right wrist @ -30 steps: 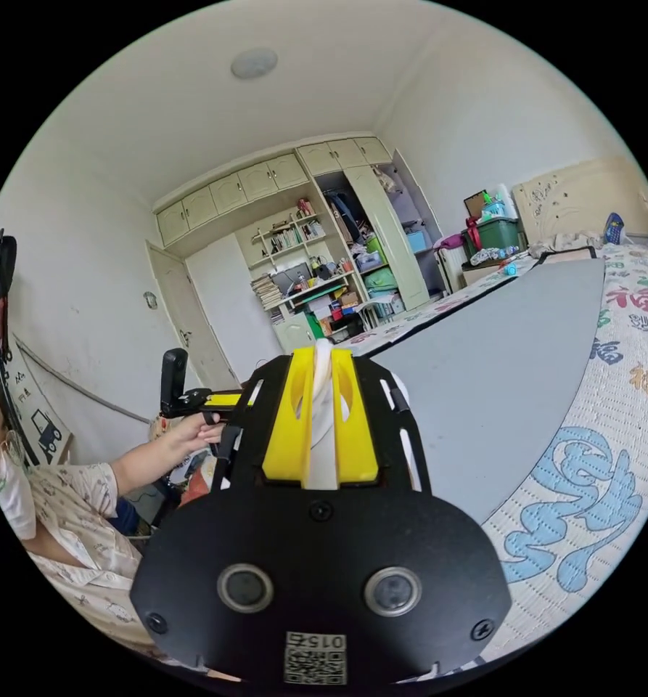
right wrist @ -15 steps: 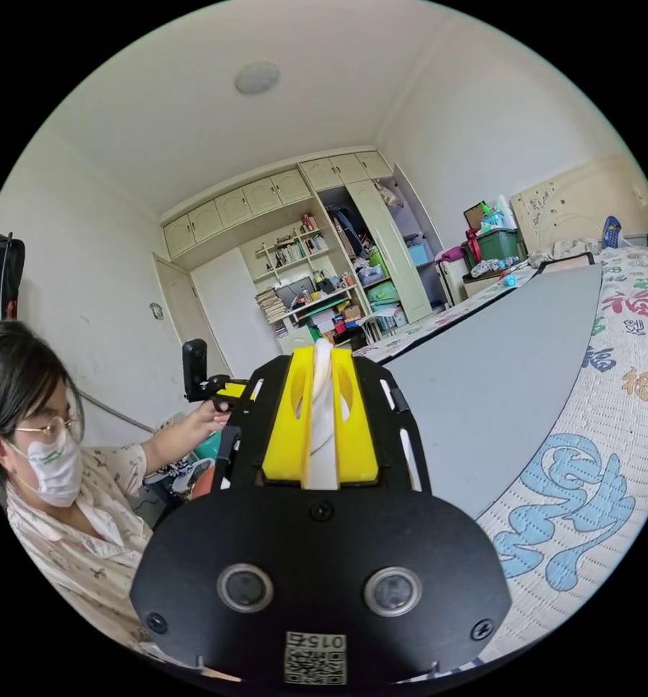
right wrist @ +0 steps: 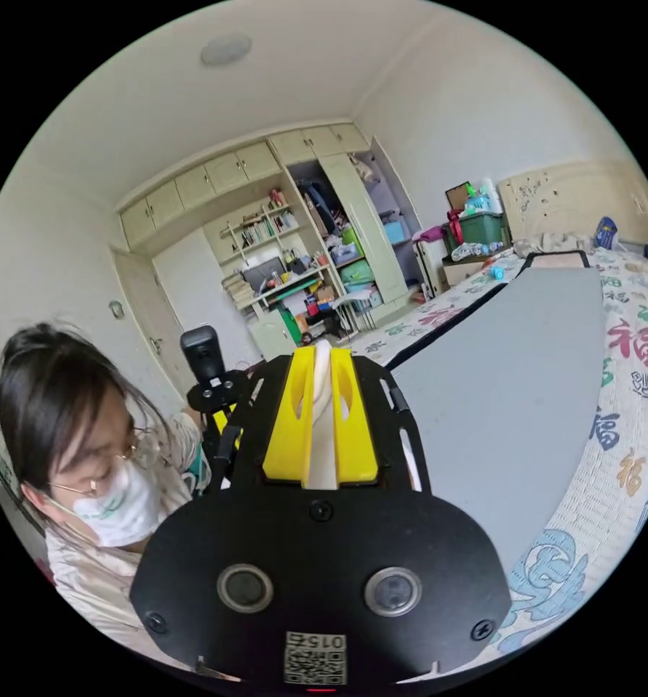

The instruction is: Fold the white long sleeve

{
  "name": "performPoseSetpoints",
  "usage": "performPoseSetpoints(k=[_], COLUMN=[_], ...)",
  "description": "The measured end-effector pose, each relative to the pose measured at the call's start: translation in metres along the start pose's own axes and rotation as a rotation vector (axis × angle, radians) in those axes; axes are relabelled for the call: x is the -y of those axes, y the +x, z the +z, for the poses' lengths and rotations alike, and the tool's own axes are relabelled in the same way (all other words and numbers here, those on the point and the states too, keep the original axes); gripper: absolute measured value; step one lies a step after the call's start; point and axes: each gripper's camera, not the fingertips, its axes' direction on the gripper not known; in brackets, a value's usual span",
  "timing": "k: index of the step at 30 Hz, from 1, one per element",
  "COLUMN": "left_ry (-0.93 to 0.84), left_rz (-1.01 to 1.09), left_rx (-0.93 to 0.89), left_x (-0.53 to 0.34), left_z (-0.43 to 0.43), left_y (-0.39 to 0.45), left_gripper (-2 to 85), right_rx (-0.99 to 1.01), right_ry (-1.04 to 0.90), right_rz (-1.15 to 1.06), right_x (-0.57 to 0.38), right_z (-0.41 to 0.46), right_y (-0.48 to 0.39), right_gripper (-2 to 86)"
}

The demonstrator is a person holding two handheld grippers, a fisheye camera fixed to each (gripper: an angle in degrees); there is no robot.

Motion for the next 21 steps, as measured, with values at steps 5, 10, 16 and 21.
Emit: performPoseSetpoints(k=[5, 10, 16, 21], left_ry=[0.153, 0.300, 0.497, 0.732], left_rz=[-0.083, -0.090, -0.172, -0.252], left_rx=[0.075, 0.180, 0.296, 0.381], left_x=[-0.088, -0.164, -0.254, -0.324], left_z=[-0.010, -0.021, -0.077, -0.156], left_y=[0.033, 0.073, 0.103, 0.125], left_gripper=[1.0, 0.8, 0.6, 0.5], right_rx=[-0.019, -0.259, -0.451, -0.555], right_ry=[0.035, 0.283, 0.410, 0.467], right_rz=[0.067, 0.091, 0.166, 0.077], right_x=[-0.040, -0.128, -0.149, -0.135], right_z=[0.013, -0.042, -0.107, -0.124], right_y=[-0.030, -0.095, -0.181, -0.264], right_gripper=[4.9, 4.7, 4.5, 4.5])
